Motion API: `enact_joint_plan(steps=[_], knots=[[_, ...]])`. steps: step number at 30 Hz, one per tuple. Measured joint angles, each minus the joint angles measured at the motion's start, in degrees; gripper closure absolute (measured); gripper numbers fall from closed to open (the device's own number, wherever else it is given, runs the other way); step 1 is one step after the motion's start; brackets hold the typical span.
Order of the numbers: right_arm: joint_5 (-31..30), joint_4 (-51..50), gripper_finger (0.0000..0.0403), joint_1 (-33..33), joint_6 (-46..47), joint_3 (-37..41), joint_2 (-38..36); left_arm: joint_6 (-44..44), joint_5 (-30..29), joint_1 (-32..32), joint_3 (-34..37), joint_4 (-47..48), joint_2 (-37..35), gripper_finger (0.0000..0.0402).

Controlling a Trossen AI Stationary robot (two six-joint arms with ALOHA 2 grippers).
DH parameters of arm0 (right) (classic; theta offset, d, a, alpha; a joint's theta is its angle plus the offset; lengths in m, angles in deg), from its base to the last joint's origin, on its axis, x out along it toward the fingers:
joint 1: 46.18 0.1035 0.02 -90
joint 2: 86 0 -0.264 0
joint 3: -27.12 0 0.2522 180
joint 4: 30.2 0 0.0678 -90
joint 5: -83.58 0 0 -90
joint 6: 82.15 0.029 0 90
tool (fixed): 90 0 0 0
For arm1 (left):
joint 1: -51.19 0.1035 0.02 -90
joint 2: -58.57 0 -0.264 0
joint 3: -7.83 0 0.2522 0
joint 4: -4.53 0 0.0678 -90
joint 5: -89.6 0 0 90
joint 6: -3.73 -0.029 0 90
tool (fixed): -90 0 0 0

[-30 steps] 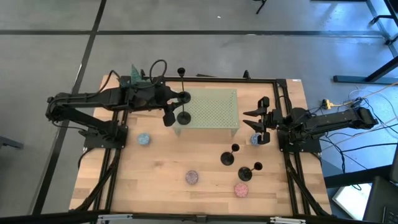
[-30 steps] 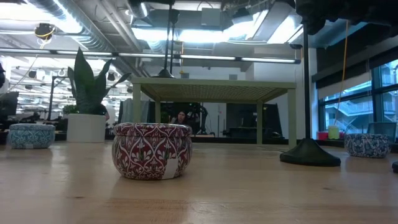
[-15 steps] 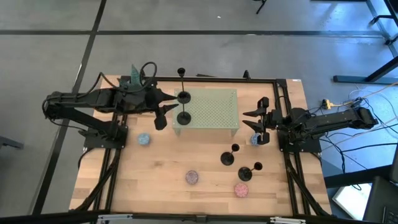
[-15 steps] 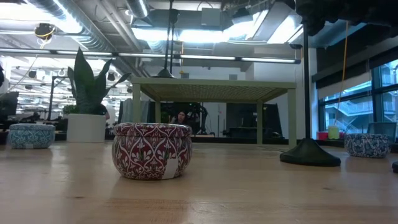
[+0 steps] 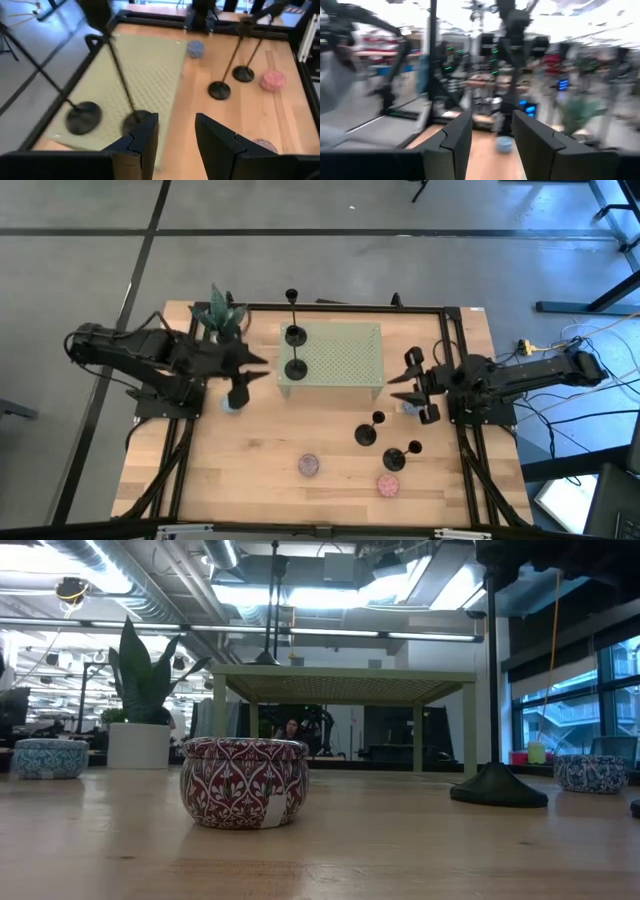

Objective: Pick & Place candle stick holders
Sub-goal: Put the black candle holder on the shelf

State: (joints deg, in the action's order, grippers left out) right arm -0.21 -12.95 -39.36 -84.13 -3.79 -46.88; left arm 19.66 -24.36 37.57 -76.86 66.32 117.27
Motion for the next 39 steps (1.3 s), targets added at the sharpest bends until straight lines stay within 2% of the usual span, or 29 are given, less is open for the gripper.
enact_joint_plan(steps=[4, 7, 11, 14, 20, 28, 39], knots=[[0.98, 0.02, 0.0258, 0.0, 1.88, 0.0, 3.48, 0.95, -3.0, -5.63, 5.66, -4.51, 0.73, 0.0277], [1.87, -0.5, 0.0258, -0.02, 3.75, -0.41, 6.32, 1.82, -7.72, -9.94, 10.51, -9.5, 0.83, 0.0277], [10.08, -3.13, 0.0258, 1.18, 6.01, -3.2, 9.43, 5.63, -15.01, -15.23, 15.37, -13.4, 0.81, 0.0277], [12.88, -7.56, 0.0258, 3.05, 4.4, -4.95, 10.99, 8.68, -18.98, -18.12, 18.12, -14.87, 0.81, 0.0277], [8.41, -7.36, 0.0258, 5.6, 2.98, -5.45, 13.1, 12.68, -22.12, -21.36, 19.84, -15.36, 0.81, 0.0277], [4.91, -4.8, 0.0254, 6.11, 0.85, -5.2, 13.75, 10.89, -24.55, -23.11, 19.82, -17.0, 0.81, 0.0277], [4.71, -4.42, 0.0178, 6.56, -2.83, -5.09, 13.77, 10.88, -24.53, -23.11, 19.82, -16.89, 0.81, 0.0277]])
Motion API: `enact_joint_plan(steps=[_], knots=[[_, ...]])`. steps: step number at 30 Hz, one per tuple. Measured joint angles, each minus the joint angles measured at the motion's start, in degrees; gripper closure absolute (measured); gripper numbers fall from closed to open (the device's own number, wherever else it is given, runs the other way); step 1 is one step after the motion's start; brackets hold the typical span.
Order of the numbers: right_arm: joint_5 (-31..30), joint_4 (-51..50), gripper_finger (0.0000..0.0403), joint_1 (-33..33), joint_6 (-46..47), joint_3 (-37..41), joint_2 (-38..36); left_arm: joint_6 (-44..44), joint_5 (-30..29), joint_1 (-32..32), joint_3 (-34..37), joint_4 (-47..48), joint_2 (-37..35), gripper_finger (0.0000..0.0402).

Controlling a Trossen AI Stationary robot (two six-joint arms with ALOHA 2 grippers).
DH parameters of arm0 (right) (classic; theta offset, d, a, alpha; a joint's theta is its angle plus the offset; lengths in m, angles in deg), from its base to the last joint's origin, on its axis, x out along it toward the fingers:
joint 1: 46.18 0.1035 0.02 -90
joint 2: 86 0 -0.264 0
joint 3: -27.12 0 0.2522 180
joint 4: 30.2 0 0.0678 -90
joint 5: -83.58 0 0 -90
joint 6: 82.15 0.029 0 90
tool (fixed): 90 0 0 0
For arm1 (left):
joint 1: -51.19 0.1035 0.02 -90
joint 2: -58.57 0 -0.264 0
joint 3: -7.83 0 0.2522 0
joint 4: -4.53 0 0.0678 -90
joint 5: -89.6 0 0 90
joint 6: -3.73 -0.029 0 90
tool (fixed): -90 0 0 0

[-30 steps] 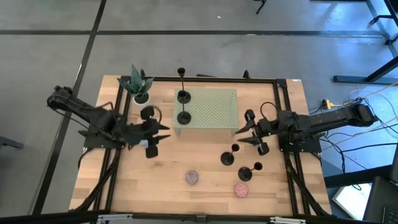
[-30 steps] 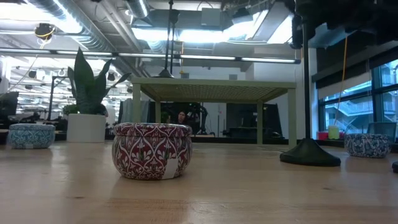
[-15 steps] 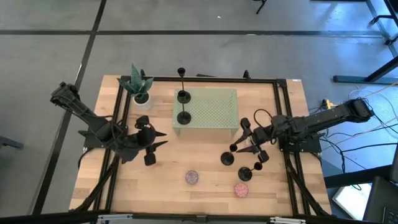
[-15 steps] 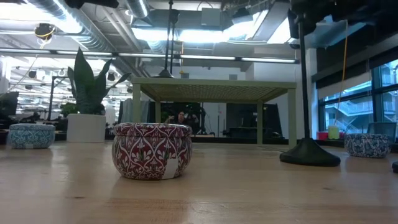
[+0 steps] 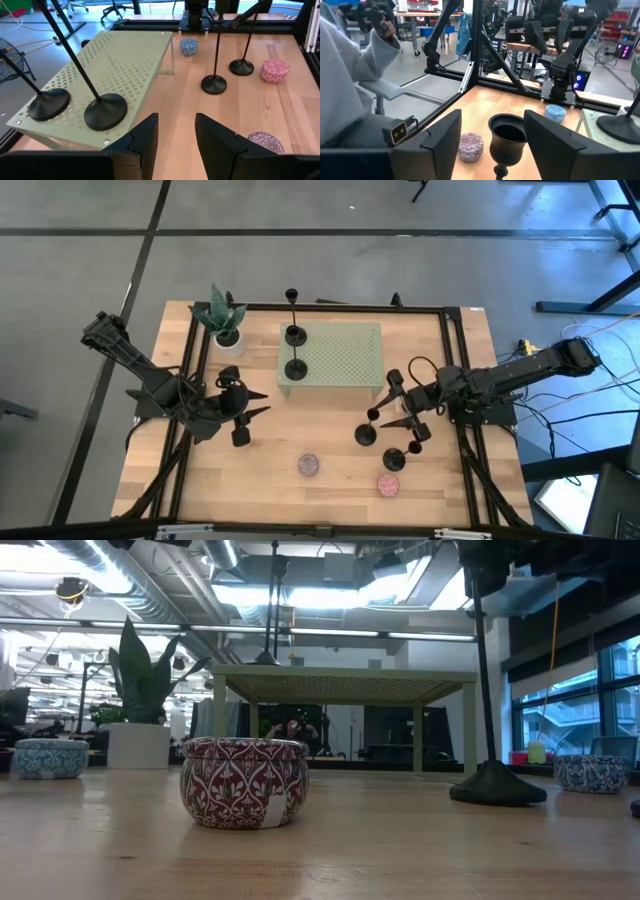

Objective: Pick & Place candle stick holders
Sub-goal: Put the black candle holder on the shelf

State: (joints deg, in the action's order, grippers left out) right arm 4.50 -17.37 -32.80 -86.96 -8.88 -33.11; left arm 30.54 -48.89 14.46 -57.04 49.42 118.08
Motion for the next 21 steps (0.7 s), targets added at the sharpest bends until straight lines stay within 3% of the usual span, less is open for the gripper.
enact_joint_plan(steps=[6, 14, 21], knots=[[0.0, 2.11, 0.0167, 0.0, -3.21, 0.07, -0.44, 0.02, 0.02, 0.0, 0.0, 0.04, 0.0, 0.0277], [0.04, 3.41, 0.0185, 0.0, -3.2, 0.04, -3.61, 0.02, 0.08, 0.0, 0.0, 0.09, 0.0, 0.0277], [0.03, -1.86, 0.0185, 0.0, 0.53, 0.04, -2.18, 0.02, 0.11, 0.0, 0.0, 0.09, 0.0, 0.0277]])
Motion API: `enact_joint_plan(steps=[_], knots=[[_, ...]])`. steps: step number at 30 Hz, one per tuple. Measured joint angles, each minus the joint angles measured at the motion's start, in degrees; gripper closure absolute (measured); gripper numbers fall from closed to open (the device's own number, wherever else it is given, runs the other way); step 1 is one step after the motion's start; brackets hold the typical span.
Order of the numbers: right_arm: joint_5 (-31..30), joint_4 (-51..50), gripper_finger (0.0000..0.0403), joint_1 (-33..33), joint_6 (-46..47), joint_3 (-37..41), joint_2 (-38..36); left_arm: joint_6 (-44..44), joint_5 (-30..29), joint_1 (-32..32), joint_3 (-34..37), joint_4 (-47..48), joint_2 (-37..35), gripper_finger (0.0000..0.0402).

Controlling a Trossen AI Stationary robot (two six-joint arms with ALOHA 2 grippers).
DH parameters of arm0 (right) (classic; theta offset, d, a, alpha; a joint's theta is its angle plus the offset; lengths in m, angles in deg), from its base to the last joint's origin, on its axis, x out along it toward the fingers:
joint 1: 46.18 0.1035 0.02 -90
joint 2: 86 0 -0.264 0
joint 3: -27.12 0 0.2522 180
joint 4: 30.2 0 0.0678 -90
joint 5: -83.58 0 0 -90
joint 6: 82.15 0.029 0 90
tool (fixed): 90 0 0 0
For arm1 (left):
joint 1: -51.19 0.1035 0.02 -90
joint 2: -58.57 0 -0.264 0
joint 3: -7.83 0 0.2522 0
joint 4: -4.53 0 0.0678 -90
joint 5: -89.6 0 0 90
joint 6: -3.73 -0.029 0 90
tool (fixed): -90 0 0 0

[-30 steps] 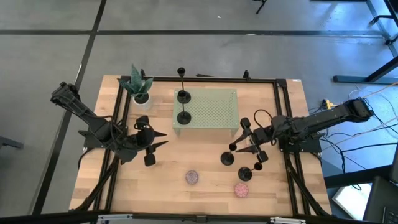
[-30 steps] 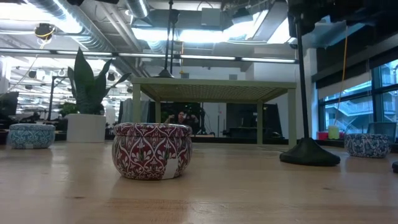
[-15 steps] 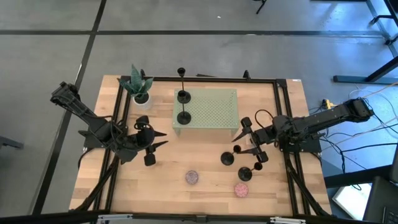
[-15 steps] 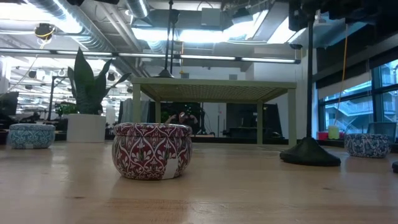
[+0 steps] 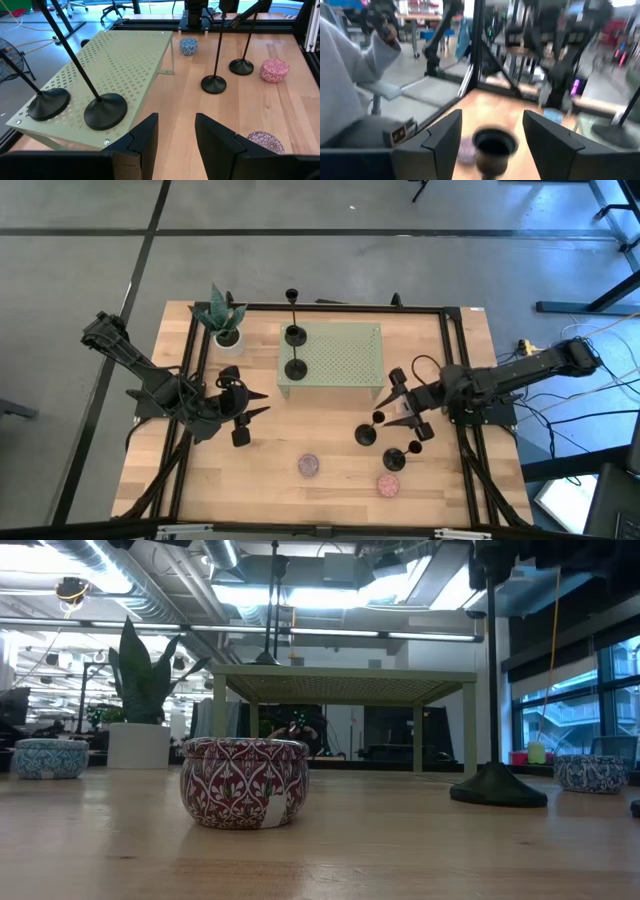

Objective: Pick & Place candle stick holders
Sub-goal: Put the black candle holder on the shelf

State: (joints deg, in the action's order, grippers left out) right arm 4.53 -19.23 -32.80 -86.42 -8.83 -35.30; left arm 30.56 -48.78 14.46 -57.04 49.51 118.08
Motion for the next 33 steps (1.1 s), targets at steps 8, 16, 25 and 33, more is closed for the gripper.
enact_joint_plan(steps=[8, 16, 25, 33], knots=[[-4.29, 0.11, 0.0166, -0.64, -1.07, -0.02, 2.2, 0.0, 0.0, 0.0, 0.0, -0.13, 0.0, 0.0277], [-0.4, -0.77, 0.0164, -0.85, 0.78, -0.02, 2.2, -0.09, 0.0, 0.0, 0.0, -0.13, 0.0, 0.0277], [-0.5, -1.0, 0.0193, -0.85, -0.48, -0.07, 4.3, -0.42, -0.09, 0.02, 0.0, -0.13, 0.0, 0.0277], [-0.81, -0.13, 0.0242, -2.05, -0.65, -0.09, 6.16, -2.08, -0.13, 0.02, 0.0, -0.13, -0.01, 0.0277]])
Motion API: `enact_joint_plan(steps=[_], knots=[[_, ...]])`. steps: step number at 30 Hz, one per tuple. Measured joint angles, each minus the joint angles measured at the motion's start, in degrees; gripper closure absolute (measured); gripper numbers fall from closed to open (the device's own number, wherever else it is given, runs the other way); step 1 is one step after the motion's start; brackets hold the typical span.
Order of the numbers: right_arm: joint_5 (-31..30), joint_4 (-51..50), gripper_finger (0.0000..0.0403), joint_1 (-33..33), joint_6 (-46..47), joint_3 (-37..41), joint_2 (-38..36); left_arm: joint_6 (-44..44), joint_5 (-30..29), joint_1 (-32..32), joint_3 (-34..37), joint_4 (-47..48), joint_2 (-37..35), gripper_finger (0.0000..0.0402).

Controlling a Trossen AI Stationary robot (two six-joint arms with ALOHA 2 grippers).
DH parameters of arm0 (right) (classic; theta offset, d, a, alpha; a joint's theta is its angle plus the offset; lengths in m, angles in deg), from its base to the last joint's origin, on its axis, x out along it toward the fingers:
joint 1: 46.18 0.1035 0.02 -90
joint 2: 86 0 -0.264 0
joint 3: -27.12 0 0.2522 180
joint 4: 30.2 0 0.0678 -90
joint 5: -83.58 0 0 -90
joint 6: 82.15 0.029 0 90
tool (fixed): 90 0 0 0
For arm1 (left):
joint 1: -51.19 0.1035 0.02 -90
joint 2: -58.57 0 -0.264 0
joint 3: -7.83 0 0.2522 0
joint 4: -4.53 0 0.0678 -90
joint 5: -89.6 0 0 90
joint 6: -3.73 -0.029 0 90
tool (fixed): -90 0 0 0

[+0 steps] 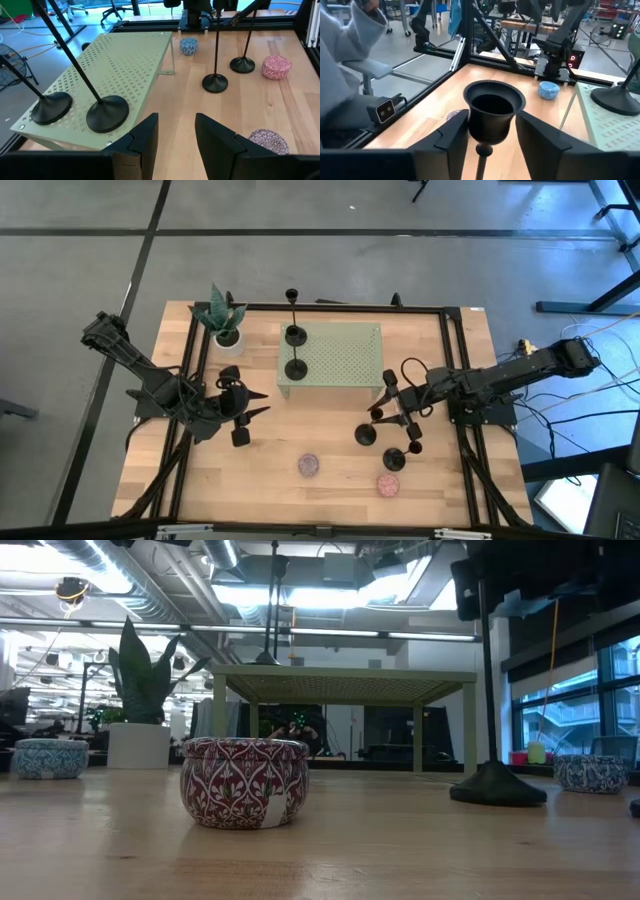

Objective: Pick & Place candle stick holders
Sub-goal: Put the black candle holder on the shelf

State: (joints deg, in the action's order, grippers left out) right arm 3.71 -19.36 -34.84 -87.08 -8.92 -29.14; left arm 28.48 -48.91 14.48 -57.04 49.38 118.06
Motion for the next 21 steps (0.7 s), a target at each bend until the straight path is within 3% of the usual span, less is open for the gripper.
enact_joint_plan(steps=[9, 15, 21], knots=[[0.0, 3.85, 0.0296, -0.14, -0.27, -0.02, -0.13, -0.02, 0.0, 0.0, 0.0, 0.03, -0.01, 0.0277], [0.0, 5.85, 0.0278, -0.14, 0.88, -0.72, -0.12, -0.04, -0.02, 0.0, 0.0, 0.37, -0.01, 0.0277], [3.24, 0.65, 0.0283, -0.13, 0.04, -9.14, -0.09, -0.04, -0.02, 0.0, 0.0, 0.39, -0.01, 0.0277]])
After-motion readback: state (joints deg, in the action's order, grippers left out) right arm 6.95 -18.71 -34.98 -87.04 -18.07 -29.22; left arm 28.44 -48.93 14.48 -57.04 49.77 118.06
